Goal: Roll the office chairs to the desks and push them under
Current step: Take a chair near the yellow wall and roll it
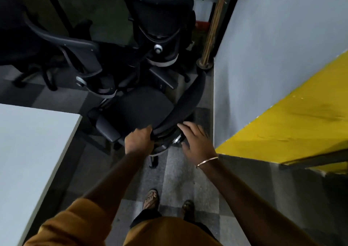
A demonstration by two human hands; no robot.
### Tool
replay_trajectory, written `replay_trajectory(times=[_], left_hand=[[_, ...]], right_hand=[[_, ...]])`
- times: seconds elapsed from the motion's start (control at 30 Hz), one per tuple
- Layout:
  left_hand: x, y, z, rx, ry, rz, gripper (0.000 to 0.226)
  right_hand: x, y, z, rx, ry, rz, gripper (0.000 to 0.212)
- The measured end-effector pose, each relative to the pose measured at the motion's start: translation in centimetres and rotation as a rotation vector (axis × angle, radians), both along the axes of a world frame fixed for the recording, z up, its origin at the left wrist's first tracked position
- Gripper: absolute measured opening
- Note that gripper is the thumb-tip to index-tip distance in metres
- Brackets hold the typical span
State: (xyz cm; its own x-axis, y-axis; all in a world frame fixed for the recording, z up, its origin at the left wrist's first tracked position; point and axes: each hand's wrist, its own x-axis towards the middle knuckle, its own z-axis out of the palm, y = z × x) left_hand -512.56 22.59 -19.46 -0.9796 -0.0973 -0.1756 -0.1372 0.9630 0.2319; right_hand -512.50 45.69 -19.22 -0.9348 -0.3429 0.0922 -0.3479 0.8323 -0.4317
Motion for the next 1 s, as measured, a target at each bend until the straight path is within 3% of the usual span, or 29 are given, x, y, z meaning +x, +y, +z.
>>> replay_trajectory(times=[0.17,0.33,0.5,0.73,1.0], left_hand=[[6.2,1.2,-0.4,0.008,0.06,0.096,0.021],[13.4,4.5,0.3,-0.024,0.09,0.146,0.014],[19.8,7.0,-0.3,-0.017,0.079,0.137,0.033],[26.7,6.7,-0.9,-0.041,0.135,0.12,0.032],[34.3,2.1,-1.6,-0.118,0.118,0.15,0.029]], right_hand=[[-3.2,2.3,0.6,0.156,0.094,0.123,0.089],[-3.9,5.9,-1.5,0.369,0.072,0.274,0.062],[0.5,7.8,-0.8,0.425,0.06,0.395,0.045],[7.1,8.4,-0.8,0.424,0.08,0.506,0.045],[19.2,6.2,-0.5,0.394,0.018,0.389,0.05]])
